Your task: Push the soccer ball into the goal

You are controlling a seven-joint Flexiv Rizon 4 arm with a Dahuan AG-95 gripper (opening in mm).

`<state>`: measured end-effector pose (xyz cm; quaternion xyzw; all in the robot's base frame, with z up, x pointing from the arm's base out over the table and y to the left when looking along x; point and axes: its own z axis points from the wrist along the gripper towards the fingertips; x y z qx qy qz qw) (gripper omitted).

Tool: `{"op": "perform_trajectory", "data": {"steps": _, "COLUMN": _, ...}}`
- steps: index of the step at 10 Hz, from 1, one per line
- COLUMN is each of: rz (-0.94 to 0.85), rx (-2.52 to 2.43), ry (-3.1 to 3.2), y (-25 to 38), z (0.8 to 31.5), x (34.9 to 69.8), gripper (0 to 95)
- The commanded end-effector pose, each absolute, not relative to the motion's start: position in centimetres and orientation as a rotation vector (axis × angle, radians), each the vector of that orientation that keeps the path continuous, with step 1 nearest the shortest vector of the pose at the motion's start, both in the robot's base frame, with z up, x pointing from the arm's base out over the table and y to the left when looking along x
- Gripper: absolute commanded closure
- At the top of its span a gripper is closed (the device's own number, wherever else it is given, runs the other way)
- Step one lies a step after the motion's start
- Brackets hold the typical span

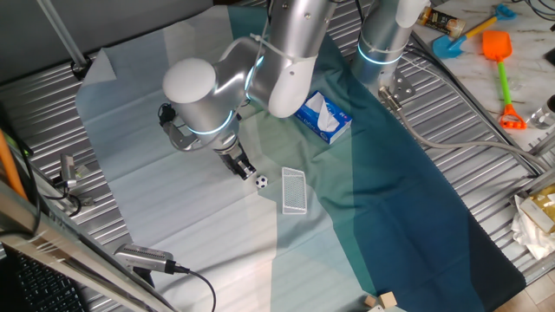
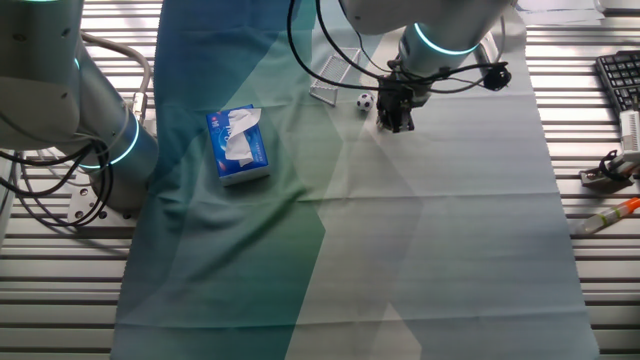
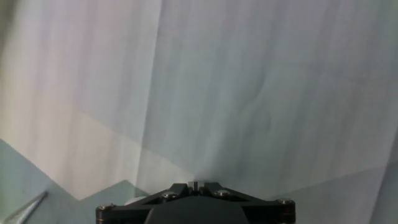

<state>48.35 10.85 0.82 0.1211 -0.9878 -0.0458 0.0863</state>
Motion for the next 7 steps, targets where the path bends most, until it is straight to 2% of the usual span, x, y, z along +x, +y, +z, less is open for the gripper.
{"op": "perform_trajectory", "data": {"steps": 1, "rz": -0.137, "rx": 0.358, "ry": -2.944, "y": 10.9, "z": 0.8, "x": 48.4, "gripper": 95.0}}
{"op": "perform_trajectory", "data": {"steps": 7, "rz": -0.142, "rx": 0.259, "ry": -2.954, "y": 14.3, "z": 0.6, "x": 45.3, "gripper": 95.0}}
